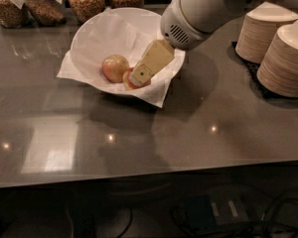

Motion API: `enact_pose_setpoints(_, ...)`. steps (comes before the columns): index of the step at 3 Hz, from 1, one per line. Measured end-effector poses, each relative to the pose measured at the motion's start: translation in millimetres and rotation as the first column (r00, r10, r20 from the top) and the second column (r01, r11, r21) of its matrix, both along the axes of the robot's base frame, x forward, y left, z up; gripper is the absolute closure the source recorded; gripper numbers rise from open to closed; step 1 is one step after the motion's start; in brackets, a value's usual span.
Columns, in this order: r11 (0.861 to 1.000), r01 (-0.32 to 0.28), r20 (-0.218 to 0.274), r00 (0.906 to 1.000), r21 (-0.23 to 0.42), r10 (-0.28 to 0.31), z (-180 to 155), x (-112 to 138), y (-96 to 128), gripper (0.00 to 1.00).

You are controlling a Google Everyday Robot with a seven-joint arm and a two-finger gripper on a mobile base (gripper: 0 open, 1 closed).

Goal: Pick apple from white bowl

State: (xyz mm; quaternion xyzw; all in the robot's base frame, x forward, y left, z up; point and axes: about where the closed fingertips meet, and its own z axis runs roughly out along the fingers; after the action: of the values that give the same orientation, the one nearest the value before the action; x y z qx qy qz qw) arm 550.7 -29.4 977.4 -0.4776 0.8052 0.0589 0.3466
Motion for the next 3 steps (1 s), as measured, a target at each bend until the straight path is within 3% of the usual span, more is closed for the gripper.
enact_pose_setpoints(2, 1.000, 0.031, 0.007, 0.9995, -0.002, -0.031, -2.1, 4.8, 7.2, 0.00)
enact_pose_setpoints(3, 0.998, 0.064, 0.014, 0.9979, 0.005, -0.064, -6.4, 13.5, 16.3, 0.08)
